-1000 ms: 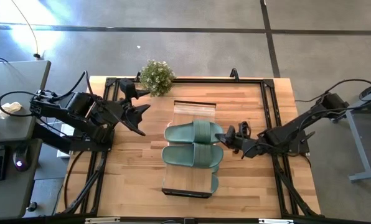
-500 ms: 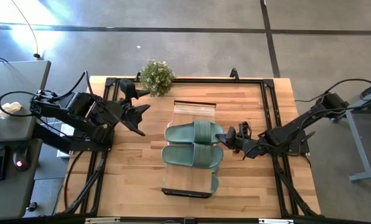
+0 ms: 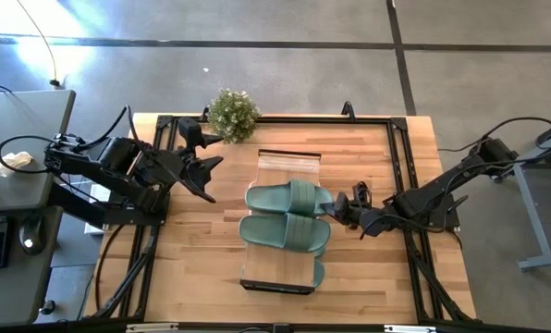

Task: Pick and place slides into the shelf
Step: Put the green slide on the shelf aligned with the other green slide

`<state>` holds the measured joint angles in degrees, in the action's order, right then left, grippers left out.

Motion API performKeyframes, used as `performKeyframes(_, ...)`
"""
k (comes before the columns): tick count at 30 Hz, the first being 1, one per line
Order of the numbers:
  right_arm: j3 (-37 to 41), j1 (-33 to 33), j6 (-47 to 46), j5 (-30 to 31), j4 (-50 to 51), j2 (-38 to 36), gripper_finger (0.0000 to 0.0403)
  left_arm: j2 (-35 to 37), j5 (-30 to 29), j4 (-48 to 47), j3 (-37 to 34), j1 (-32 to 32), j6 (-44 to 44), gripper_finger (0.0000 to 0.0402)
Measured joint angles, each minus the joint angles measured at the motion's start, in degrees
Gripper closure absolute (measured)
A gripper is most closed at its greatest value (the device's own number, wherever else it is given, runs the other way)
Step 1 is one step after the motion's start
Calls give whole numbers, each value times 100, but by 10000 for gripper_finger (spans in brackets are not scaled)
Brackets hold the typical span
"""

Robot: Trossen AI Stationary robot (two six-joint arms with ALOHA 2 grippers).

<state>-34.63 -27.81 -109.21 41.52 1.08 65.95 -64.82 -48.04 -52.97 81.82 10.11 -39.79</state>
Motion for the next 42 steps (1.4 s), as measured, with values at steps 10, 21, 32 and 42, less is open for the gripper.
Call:
performKeyframes(10,0,0,15,21,15,0,233,0,4,0,0,0,22,144)
performKeyframes(21,0,0,15,24,304,-4,229,0,5,0,0,-2,24,144)
performKeyframes(32,0,-382,-348,630,1074,-340,229,0,6,-8,0,-2,24,144)
performKeyframes(42,0,-678,-809,592,2449,-981,229,-2,5,-17,-2,-1,115,144)
